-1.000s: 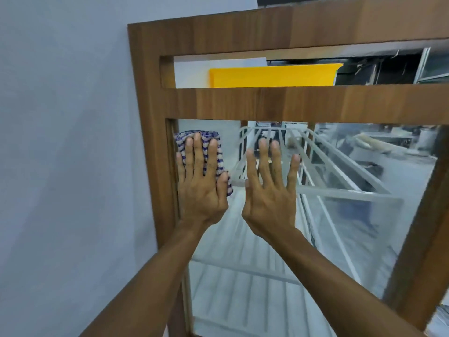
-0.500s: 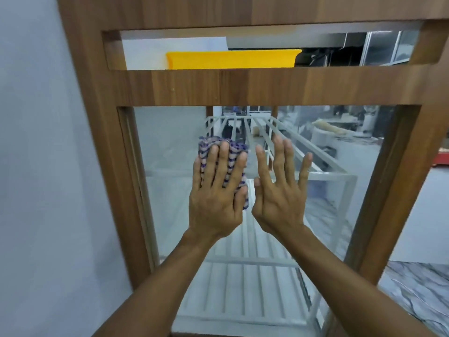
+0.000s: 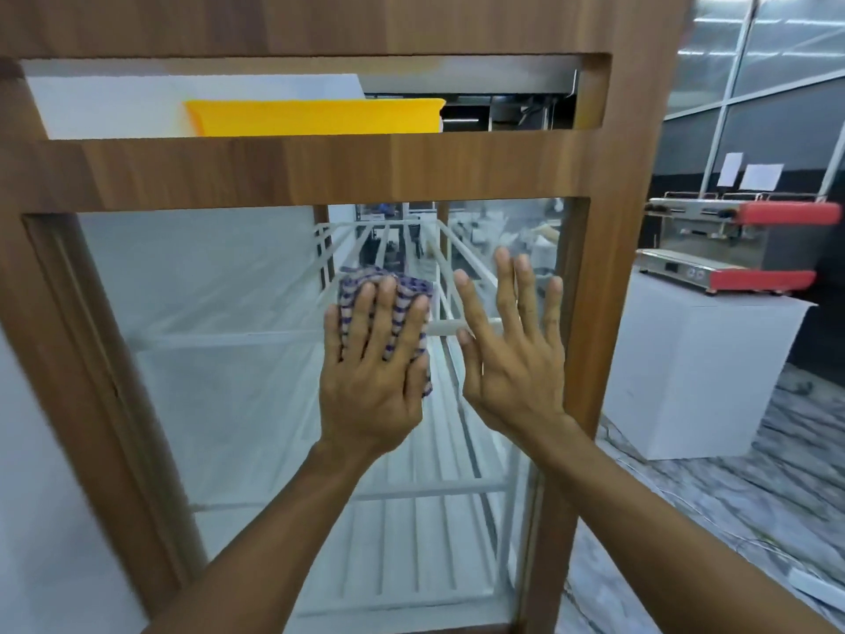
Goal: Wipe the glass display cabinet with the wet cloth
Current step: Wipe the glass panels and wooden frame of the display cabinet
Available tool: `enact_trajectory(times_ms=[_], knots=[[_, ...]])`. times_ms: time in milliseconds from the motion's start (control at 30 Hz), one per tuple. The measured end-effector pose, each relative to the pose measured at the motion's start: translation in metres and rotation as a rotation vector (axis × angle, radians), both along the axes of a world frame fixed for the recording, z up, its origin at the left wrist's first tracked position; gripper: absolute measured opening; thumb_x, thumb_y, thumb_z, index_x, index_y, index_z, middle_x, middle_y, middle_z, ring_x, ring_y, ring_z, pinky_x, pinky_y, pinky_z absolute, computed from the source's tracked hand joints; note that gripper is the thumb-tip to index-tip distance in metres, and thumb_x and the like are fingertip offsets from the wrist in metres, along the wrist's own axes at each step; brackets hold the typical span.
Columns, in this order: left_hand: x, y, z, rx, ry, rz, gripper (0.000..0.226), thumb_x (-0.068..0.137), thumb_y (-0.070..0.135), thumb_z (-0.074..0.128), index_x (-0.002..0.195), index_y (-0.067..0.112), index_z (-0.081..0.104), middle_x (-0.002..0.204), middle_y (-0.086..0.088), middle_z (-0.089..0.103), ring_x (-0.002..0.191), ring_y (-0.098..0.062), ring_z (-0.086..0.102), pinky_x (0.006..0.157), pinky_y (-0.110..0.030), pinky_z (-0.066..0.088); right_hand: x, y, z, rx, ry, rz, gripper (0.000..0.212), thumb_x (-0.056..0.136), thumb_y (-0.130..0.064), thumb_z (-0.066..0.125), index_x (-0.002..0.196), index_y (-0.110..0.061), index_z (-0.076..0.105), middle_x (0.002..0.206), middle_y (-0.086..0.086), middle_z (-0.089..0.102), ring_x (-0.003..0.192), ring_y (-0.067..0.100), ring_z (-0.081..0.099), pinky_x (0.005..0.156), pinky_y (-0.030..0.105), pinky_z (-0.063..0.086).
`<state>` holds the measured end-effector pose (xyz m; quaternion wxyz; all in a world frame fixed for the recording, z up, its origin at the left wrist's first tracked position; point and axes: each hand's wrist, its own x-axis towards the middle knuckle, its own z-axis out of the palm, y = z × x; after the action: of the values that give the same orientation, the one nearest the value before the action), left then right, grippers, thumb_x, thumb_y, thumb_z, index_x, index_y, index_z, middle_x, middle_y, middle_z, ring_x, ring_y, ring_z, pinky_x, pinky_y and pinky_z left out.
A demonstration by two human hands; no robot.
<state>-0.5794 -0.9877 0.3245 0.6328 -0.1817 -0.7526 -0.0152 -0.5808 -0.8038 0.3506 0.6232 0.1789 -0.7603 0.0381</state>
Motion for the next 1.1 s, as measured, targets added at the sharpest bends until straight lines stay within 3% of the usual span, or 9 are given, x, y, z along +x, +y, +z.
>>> enact_trajectory(times_ms=[100,167,267,433,533,667,800,967,1100], knots=[[0.000,0.049,0.024,0.141,-0.011,-0.038,0.059,0.107,0.032,0.041,0.160,0.012,0.027,0.167,-0.016,0.016,0.158,-0.029,0.008,0.126,-0.061,0.014,0.003,0.020,0.004,-0.033,0.021,-0.023,0.053,0.108,-0.031,0.038,0.158,-0.013,0.033,0.166,0.016,0.015,0.157,0.023,-0.010,0.126,0.055,0.000],[0.000,0.074,0.021,-0.006,-0.034,-0.093,0.058,0.108,0.033,0.042,0.161,0.014,0.029,0.168,-0.017,0.017,0.158,-0.028,0.007,0.128,-0.058,0.012,0.002,0.040,0.004,-0.063,0.034,-0.044,0.054,0.108,-0.030,0.033,0.158,-0.010,0.033,0.166,0.014,0.015,0.157,0.024,-0.006,0.126,0.059,0.004],[-0.002,0.075,0.004,-0.153,-0.042,-0.077,0.060,0.106,0.032,0.048,0.161,0.017,0.030,0.168,-0.014,0.019,0.160,-0.025,0.004,0.129,-0.053,0.008,-0.002,0.070,0.001,-0.026,0.065,0.046,0.057,0.103,-0.016,0.040,0.157,-0.002,0.026,0.165,0.016,0.019,0.157,0.027,0.002,0.126,0.058,0.011],[-0.003,0.114,0.035,0.153,0.003,-0.028,0.060,0.105,0.032,0.045,0.159,0.013,0.029,0.166,-0.016,0.018,0.158,-0.031,0.012,0.128,-0.057,0.010,-0.005,0.087,-0.002,-0.050,0.048,0.187,0.057,0.105,-0.021,0.033,0.156,0.003,0.022,0.165,0.015,0.016,0.157,0.029,0.009,0.124,0.061,0.020],[-0.003,0.137,0.033,0.032,-0.029,-0.076,0.057,0.107,0.032,0.037,0.160,0.013,0.027,0.167,-0.017,0.019,0.158,-0.031,0.014,0.128,-0.056,0.010,-0.006,0.089,-0.004,-0.055,0.050,0.245,0.056,0.105,-0.020,0.032,0.156,0.001,0.021,0.165,0.013,0.017,0.157,0.028,0.008,0.124,0.060,0.020],[-0.001,0.100,0.000,-0.119,-0.049,-0.006,0.062,0.106,0.031,0.045,0.162,0.016,0.023,0.168,-0.015,0.018,0.160,-0.026,0.003,0.128,-0.055,0.010,-0.005,0.088,-0.007,-0.065,0.046,0.271,0.057,0.104,-0.018,0.033,0.157,-0.001,0.022,0.166,0.010,0.016,0.157,0.028,0.009,0.125,0.059,0.020],[-0.003,0.110,0.016,0.172,-0.011,0.027,0.060,0.106,0.032,0.041,0.160,0.011,0.024,0.167,-0.015,0.015,0.159,-0.029,0.005,0.128,-0.057,0.010,-0.007,0.086,-0.010,-0.088,0.055,0.284,0.056,0.103,-0.016,0.033,0.157,-0.001,0.023,0.166,0.011,0.019,0.157,0.028,0.010,0.123,0.060,0.024],[-0.005,0.129,-0.010,-0.058,-0.065,-0.038,0.060,0.109,0.032,0.037,0.162,0.013,0.019,0.168,-0.015,0.016,0.160,-0.027,0.005,0.128,-0.053,0.009,-0.004,0.084,-0.013,-0.123,0.046,0.300,0.053,0.105,-0.017,0.030,0.155,0.001,0.026,0.164,0.013,0.022,0.156,0.029,0.013,0.122,0.062,0.024],[0.000,0.089,-0.035,-0.145,-0.072,0.010,0.064,0.108,0.035,0.038,0.165,0.020,0.013,0.172,-0.011,0.007,0.160,-0.027,0.006,0.128,-0.053,0.009,0.005,0.065,-0.023,-0.195,0.012,0.225,0.055,0.104,-0.017,0.032,0.155,0.002,0.028,0.165,0.018,0.019,0.157,0.031,0.009,0.125,0.062,0.009]])
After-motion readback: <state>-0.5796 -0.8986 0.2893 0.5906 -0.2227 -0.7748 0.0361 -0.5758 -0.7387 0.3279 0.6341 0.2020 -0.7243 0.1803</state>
